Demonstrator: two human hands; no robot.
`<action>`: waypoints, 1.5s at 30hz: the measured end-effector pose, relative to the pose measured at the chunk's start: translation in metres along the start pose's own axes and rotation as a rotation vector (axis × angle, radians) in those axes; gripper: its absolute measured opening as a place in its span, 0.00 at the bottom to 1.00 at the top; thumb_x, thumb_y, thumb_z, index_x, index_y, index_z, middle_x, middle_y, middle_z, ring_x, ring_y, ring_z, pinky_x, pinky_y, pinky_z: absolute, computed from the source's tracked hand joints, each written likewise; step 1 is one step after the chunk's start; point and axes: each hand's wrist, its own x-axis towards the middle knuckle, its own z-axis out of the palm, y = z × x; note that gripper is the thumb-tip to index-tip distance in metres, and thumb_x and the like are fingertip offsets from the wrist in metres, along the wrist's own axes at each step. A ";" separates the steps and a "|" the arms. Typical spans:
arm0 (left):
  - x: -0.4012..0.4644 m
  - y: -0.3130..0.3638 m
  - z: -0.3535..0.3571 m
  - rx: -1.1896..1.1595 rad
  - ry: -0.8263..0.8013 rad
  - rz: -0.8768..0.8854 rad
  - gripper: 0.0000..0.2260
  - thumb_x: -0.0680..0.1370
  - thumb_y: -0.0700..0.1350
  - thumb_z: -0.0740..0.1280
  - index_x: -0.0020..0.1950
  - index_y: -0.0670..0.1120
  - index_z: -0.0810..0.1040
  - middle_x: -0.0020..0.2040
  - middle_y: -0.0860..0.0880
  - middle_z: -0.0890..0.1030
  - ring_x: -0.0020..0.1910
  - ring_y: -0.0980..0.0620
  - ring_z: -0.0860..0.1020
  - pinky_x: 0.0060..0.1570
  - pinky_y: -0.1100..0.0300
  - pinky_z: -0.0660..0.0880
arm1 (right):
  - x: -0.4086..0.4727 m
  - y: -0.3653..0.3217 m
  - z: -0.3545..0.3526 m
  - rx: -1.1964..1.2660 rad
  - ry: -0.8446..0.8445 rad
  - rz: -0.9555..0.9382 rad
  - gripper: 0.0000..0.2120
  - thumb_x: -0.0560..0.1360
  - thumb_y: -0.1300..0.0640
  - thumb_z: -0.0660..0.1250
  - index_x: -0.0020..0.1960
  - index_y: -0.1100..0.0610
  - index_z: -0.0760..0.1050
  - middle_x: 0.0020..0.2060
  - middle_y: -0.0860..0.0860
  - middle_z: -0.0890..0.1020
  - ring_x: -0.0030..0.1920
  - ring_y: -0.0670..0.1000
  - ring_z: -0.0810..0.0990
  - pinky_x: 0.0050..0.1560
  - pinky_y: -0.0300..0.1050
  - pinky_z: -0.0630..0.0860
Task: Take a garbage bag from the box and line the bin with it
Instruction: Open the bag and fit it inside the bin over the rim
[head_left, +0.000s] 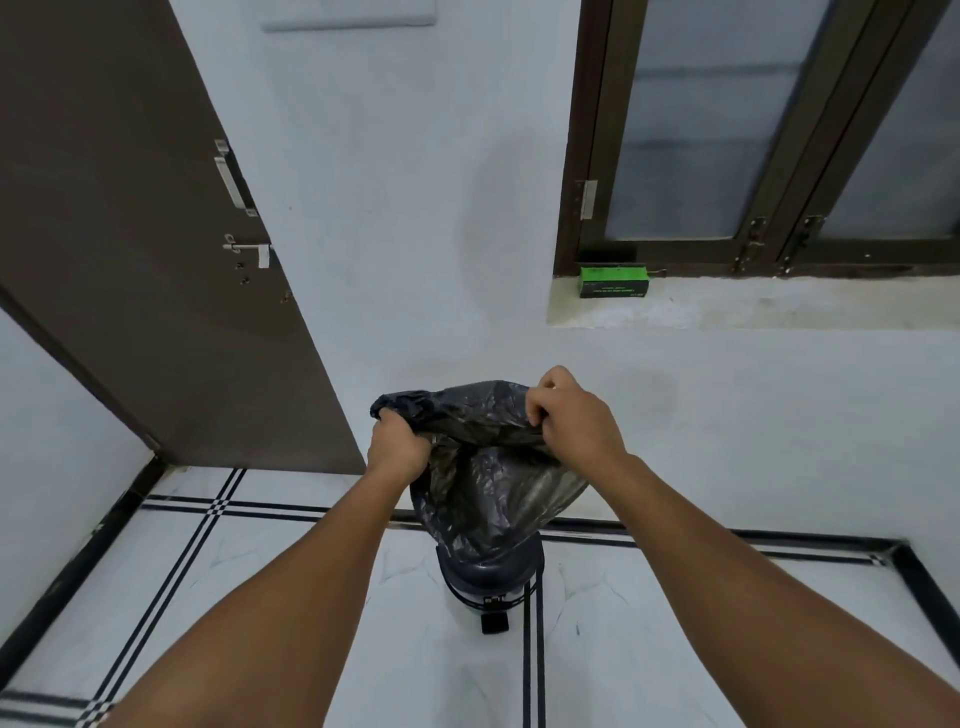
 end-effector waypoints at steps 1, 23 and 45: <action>-0.001 0.001 0.001 -0.017 -0.001 0.008 0.23 0.78 0.42 0.67 0.70 0.37 0.64 0.63 0.37 0.75 0.58 0.37 0.77 0.49 0.48 0.75 | 0.000 -0.001 0.002 -0.020 -0.052 -0.002 0.15 0.76 0.68 0.64 0.43 0.48 0.77 0.51 0.45 0.73 0.40 0.53 0.77 0.38 0.44 0.72; 0.008 -0.032 0.043 -0.283 -0.193 0.158 0.10 0.82 0.45 0.60 0.62 0.47 0.74 0.54 0.46 0.80 0.54 0.45 0.79 0.51 0.55 0.74 | -0.011 0.015 0.102 0.263 -0.377 0.712 0.11 0.73 0.54 0.73 0.48 0.60 0.76 0.44 0.55 0.82 0.39 0.54 0.79 0.42 0.48 0.79; 0.047 -0.104 0.126 0.034 -0.388 0.117 0.09 0.75 0.37 0.67 0.52 0.45 0.72 0.48 0.47 0.78 0.49 0.46 0.77 0.46 0.57 0.71 | -0.002 0.036 0.214 0.468 -0.335 0.740 0.07 0.72 0.61 0.64 0.45 0.57 0.80 0.39 0.52 0.83 0.40 0.53 0.81 0.41 0.47 0.77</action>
